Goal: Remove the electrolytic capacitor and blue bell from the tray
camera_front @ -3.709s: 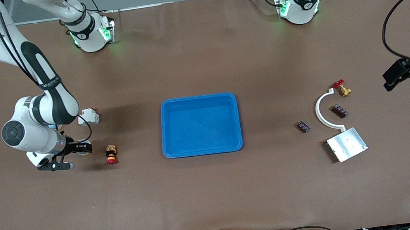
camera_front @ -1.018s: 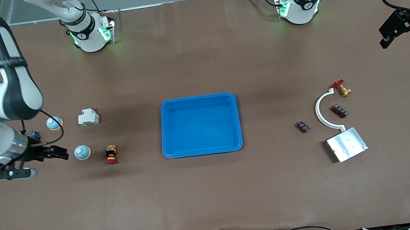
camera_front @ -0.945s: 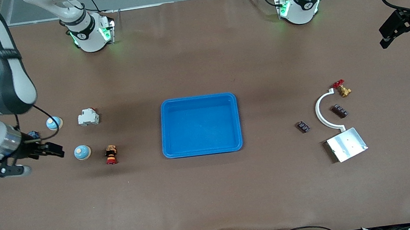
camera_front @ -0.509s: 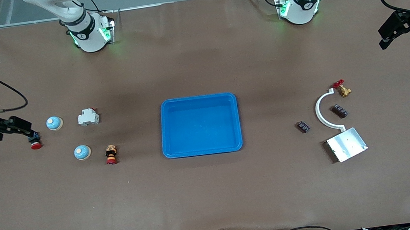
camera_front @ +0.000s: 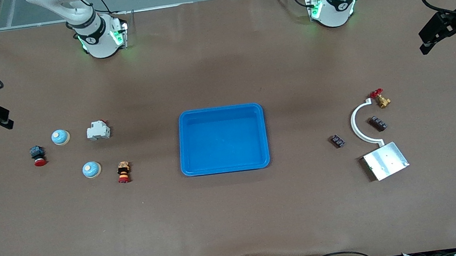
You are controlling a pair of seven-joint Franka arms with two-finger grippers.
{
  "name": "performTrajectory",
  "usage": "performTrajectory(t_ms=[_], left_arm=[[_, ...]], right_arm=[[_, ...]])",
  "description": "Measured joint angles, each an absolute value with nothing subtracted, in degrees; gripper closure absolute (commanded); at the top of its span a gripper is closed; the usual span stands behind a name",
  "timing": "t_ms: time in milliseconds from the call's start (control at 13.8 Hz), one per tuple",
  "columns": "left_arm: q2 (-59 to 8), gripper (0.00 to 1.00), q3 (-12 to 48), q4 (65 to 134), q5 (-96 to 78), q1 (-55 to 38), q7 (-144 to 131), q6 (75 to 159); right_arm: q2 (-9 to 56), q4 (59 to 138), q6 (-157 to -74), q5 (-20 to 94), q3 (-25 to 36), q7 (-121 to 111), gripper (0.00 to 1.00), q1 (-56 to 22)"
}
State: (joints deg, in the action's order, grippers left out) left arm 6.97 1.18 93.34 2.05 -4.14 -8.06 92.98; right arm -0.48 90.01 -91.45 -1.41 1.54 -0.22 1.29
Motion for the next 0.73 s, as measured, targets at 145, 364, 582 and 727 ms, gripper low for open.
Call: performTrajectory(t_ms=[145,364,582,727], left_arm=[[6.97,0.0,1.7,93.3,2.05,-4.34,-8.14,92.98],[6.97,0.0,1.83,93.29,2.05,-4.4,-8.11,92.98],[6.97,0.0,1.82,93.24,2.05,-4.34,-8.11,92.98],[6.97,0.0,1.81,93.23,2.05,-4.24,-8.11,92.98]], right_arm=[[-0.47,89.11,-90.15,-1.35,1.83,1.04,0.0,1.3],[-0.27,89.12,-89.49,-1.35,1.86,2.08,0.0,1.3],[-0.23,89.12,-89.49,-1.33,1.86,2.12,0.0,1.3],[-0.23,89.12,-89.49,-1.33,1.85,2.12,0.0,1.3]])
